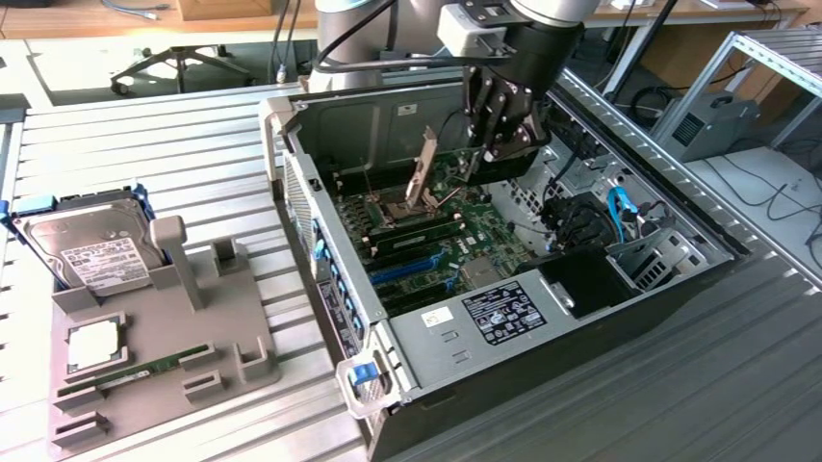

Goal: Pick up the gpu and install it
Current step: 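Insert the gpu into the slot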

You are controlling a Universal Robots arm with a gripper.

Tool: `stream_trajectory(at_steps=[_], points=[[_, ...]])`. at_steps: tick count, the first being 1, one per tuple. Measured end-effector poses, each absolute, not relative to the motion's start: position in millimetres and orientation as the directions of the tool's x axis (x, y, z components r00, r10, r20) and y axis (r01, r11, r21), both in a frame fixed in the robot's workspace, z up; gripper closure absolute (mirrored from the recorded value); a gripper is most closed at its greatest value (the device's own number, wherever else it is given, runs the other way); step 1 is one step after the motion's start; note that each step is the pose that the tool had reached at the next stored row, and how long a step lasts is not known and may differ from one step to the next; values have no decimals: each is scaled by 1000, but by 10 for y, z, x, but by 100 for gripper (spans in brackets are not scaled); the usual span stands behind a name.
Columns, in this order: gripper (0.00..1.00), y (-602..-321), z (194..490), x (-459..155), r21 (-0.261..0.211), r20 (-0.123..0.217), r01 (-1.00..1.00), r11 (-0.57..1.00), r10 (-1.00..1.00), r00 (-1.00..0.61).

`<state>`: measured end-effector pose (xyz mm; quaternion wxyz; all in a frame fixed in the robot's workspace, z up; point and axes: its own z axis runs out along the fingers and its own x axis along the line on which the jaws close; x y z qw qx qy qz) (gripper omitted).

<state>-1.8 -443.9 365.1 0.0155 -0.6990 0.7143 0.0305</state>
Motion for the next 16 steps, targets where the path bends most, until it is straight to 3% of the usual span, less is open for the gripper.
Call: stream_trajectory(at_steps=[16], points=[[73,-4475,3642,-18,22,-65,-1000,21,-998,-22]])
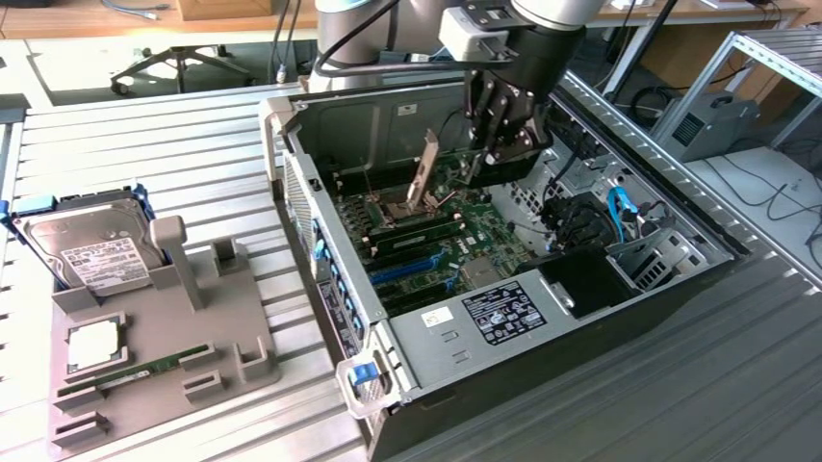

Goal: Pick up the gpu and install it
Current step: 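Insert the gpu into the slot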

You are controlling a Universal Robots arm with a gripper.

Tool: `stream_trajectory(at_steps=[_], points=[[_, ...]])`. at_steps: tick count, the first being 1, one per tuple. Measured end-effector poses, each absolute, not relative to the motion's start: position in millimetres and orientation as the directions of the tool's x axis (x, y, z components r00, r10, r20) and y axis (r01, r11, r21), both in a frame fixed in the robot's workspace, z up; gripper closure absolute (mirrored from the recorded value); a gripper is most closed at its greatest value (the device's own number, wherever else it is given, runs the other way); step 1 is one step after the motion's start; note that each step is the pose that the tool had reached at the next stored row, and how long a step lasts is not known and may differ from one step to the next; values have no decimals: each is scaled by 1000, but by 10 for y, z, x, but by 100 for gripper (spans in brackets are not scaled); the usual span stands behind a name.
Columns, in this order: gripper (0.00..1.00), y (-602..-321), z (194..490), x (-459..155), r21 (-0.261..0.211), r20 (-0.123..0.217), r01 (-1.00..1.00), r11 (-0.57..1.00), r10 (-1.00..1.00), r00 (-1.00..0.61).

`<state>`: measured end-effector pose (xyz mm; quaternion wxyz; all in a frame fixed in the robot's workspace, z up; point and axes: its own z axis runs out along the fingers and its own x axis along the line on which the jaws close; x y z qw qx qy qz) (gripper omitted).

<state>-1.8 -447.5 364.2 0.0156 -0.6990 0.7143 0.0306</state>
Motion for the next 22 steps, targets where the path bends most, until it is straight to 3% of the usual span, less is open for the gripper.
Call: stream_trajectory(at_steps=[22], points=[[73,-4534,3628,-18,22,-65,-1000,21,-998,-22]])
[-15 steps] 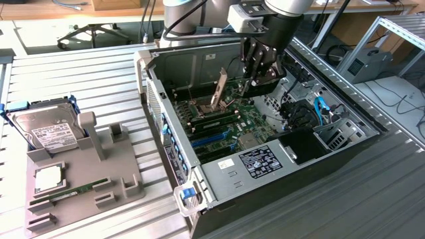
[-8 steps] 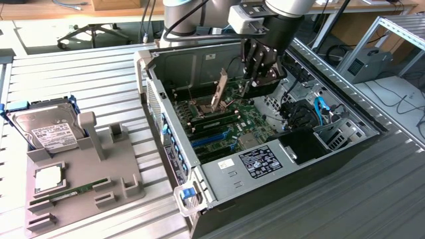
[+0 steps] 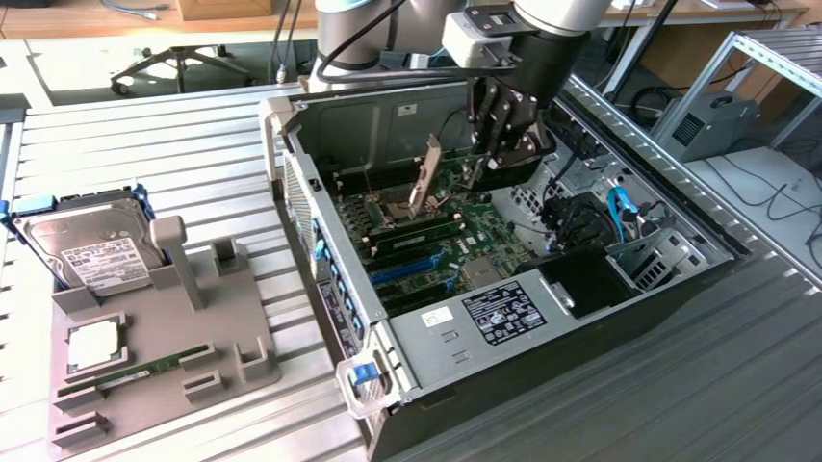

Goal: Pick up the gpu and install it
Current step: 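Insert the gpu into the slot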

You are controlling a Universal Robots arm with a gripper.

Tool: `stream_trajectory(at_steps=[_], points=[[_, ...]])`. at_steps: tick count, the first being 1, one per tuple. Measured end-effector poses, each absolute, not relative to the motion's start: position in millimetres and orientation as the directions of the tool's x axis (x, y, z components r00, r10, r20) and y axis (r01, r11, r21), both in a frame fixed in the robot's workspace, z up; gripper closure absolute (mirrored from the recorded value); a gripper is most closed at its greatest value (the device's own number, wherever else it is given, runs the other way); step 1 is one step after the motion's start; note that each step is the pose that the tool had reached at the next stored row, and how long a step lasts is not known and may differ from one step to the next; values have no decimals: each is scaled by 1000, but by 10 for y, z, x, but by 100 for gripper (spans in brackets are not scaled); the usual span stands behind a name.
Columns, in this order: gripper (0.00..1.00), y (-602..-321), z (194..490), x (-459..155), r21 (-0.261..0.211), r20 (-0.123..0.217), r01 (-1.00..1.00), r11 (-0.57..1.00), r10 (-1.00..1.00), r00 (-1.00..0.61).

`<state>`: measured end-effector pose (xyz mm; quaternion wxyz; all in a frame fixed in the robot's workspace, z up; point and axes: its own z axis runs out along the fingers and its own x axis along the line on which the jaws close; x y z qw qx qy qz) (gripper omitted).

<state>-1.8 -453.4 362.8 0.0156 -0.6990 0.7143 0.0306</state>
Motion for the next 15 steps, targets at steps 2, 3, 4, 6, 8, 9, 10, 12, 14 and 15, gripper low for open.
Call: stream_trajectory(at_steps=[2,3,4,6,8,9,10,12,14,15], points=[[73,-4539,3627,-18,22,-65,-1000,21,-998,-22],[73,-4542,3626,-18,22,-65,-1000,21,-998,-22],[73,-4544,3625,-18,22,-65,-1000,21,-998,-22],[73,-4548,3624,-18,22,-65,-1000,21,-998,-22],[73,-4554,3621,-18,22,-65,-1000,21,-998,-22],[73,-4556,3619,-19,22,-65,-1000,21,-998,-22],[73,-4559,3617,-20,22,-65,-1000,21,-998,-22],[73,-4564,3613,-27,22,-65,-1000,21,-998,-22],[73,-4568,3610,-32,22,-65,-1000,21,-998,-22],[73,-4569,3609,-33,22,-65,-1000,21,-998,-22]])
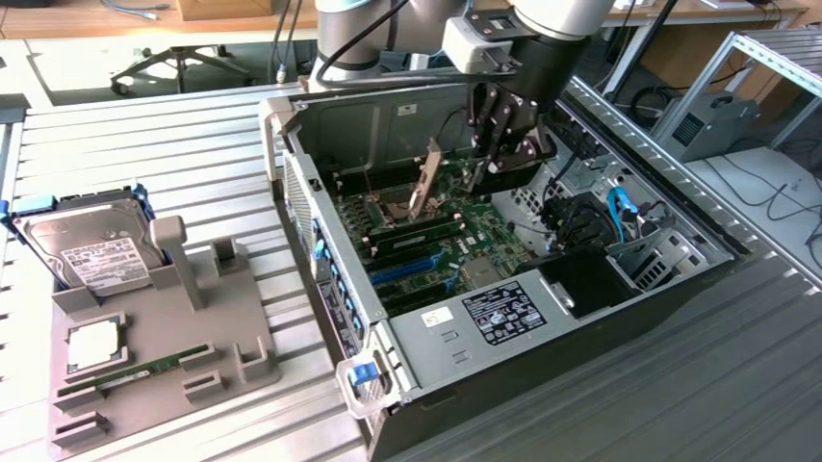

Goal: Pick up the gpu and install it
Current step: 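Insert the gpu into the slot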

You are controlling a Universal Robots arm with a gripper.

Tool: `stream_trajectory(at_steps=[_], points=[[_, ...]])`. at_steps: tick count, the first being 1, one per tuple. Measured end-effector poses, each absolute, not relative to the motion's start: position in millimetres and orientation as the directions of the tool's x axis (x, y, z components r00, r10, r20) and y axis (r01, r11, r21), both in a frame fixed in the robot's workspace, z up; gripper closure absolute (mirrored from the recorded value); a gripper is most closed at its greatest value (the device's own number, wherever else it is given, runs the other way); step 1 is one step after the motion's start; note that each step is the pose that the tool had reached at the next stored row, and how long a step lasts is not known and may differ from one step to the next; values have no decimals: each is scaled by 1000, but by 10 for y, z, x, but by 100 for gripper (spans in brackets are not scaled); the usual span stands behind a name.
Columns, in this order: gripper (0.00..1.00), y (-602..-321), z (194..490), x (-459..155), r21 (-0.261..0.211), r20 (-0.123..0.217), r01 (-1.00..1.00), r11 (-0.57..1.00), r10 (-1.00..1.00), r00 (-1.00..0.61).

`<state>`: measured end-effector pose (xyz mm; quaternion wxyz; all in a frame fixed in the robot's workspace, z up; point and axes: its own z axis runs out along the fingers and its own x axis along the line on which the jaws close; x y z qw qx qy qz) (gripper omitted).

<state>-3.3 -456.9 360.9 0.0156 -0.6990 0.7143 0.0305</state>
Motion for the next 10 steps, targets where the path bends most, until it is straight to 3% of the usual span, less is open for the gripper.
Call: stream_trajectory(at_steps=[10], points=[[73,-4585,3595,-42,22,-65,-1000,21,-998,-22]])
